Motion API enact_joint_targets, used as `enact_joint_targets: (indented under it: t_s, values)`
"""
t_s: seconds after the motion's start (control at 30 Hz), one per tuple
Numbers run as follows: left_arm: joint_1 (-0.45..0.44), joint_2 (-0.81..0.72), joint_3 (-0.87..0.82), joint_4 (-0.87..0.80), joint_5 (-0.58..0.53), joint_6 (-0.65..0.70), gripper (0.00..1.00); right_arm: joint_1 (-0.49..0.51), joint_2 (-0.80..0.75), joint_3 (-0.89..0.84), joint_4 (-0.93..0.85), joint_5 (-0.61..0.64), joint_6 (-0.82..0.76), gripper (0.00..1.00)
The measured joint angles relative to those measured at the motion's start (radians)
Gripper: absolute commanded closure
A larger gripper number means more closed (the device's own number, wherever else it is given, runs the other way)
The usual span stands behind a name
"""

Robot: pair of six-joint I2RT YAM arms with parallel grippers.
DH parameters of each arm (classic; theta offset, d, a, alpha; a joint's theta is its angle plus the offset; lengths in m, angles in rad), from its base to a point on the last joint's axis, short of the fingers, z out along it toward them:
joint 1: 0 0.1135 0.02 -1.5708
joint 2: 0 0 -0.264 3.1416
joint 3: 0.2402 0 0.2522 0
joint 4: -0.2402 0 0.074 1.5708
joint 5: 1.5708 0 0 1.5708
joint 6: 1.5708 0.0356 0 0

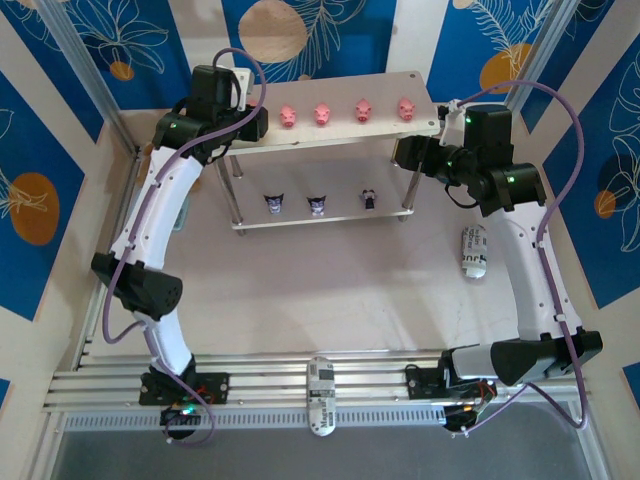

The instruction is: Place and organize the plastic toys onto the shelf

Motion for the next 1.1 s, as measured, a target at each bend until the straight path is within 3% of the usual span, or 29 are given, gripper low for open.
enact_joint_targets:
  t_s: [0.47,0.67,0.87,1.0,1.1]
  values:
    - [0.004,-0.064,-0.003,0.016,-0.020,0.002,0.48,-0.004,0.000,0.000,0.000,0.019,0.000,0.30]
    - [0.008,-0.296,-0.096,0.115,-0.019,0.001,0.48,-0.016,-0.005,0.000,0.000,0.041,-0.001,0.30]
    - [0.010,-0.600,-0.346,0.211,-0.071,0.018,0.44,-0.081,-0.045,0.000,0.007,0.089,-0.003,0.30]
    - [0.013,-0.741,-0.542,0.203,-0.142,0.021,0.41,-0.149,-0.076,0.022,0.006,0.120,-0.004,0.46]
    - [0.021,-0.820,-0.671,0.184,-0.185,0.020,0.39,-0.182,-0.061,0.087,0.000,0.124,0.002,0.50]
